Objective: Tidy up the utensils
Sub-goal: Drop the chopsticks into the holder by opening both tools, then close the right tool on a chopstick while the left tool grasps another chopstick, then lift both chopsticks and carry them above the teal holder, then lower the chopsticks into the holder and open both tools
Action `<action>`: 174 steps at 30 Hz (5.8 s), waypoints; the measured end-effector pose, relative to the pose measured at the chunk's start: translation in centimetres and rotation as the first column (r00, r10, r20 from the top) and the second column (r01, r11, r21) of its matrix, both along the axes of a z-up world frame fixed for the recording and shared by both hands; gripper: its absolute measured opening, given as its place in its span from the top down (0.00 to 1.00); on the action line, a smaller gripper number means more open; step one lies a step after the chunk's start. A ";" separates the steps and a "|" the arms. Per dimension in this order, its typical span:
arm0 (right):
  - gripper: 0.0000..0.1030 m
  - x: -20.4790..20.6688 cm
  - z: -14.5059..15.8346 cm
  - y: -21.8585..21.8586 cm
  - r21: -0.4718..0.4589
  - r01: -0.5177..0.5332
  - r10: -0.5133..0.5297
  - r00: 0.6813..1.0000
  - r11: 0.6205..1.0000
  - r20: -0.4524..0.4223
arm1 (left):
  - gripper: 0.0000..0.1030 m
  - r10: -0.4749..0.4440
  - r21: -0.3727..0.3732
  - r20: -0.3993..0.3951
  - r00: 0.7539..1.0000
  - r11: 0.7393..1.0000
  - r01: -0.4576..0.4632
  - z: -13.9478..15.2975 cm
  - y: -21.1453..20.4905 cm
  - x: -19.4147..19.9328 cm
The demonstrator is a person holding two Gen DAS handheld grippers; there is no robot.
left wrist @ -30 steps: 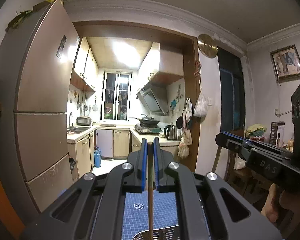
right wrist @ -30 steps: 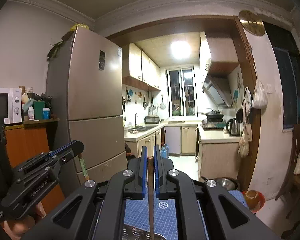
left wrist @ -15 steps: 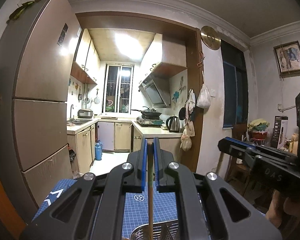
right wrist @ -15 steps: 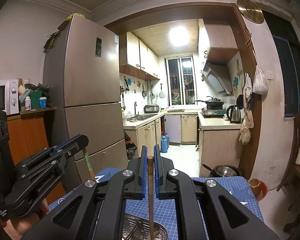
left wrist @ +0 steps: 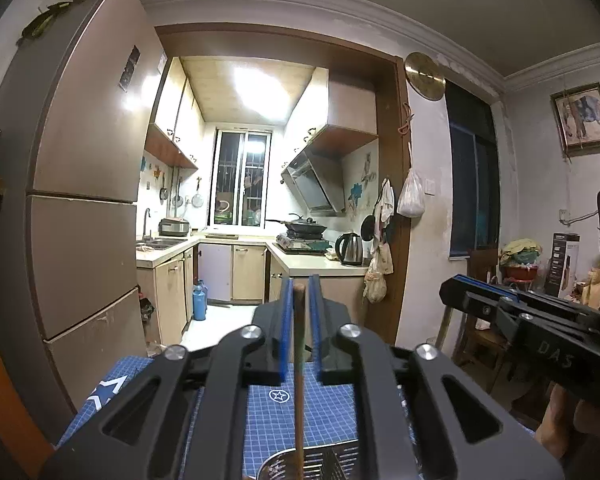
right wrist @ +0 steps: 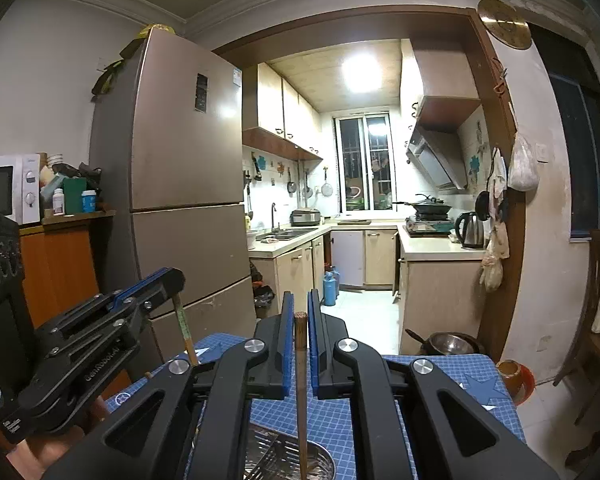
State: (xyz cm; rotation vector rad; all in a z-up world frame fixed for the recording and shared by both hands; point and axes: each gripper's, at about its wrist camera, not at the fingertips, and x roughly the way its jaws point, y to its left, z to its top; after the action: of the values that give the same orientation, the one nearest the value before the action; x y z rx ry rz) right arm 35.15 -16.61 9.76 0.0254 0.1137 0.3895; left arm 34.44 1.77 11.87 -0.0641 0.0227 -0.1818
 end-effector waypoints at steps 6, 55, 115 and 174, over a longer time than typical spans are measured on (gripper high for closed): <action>0.64 -1.7 1.0 -0.1 0.011 0.007 -0.007 0.999 1.000 0.040 | 0.47 0.023 -0.014 0.030 0.999 1.000 -0.023 0.6 0.4 -1.5; 0.90 -26.7 -26.9 6.9 -0.104 -0.049 0.010 0.937 0.993 -0.350 | 0.71 -0.049 0.082 -0.427 0.903 0.992 0.092 -25.3 1.5 -26.7; 0.94 -19.8 -1.7 2.3 -0.028 -0.075 0.075 0.997 0.997 -0.008 | 0.95 -0.068 0.086 -0.009 0.998 0.994 0.069 1.2 3.2 -21.0; 0.94 -2.1 3.9 1.6 -0.067 -0.002 -0.004 0.996 0.998 -0.091 | 0.95 -0.059 0.111 -0.341 0.938 0.989 0.102 4.9 -0.8 -1.1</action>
State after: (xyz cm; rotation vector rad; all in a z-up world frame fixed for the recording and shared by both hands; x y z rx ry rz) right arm 33.00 -15.03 13.63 -0.0231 0.2173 0.3837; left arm 33.36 0.93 16.78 0.0340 0.3803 -0.2497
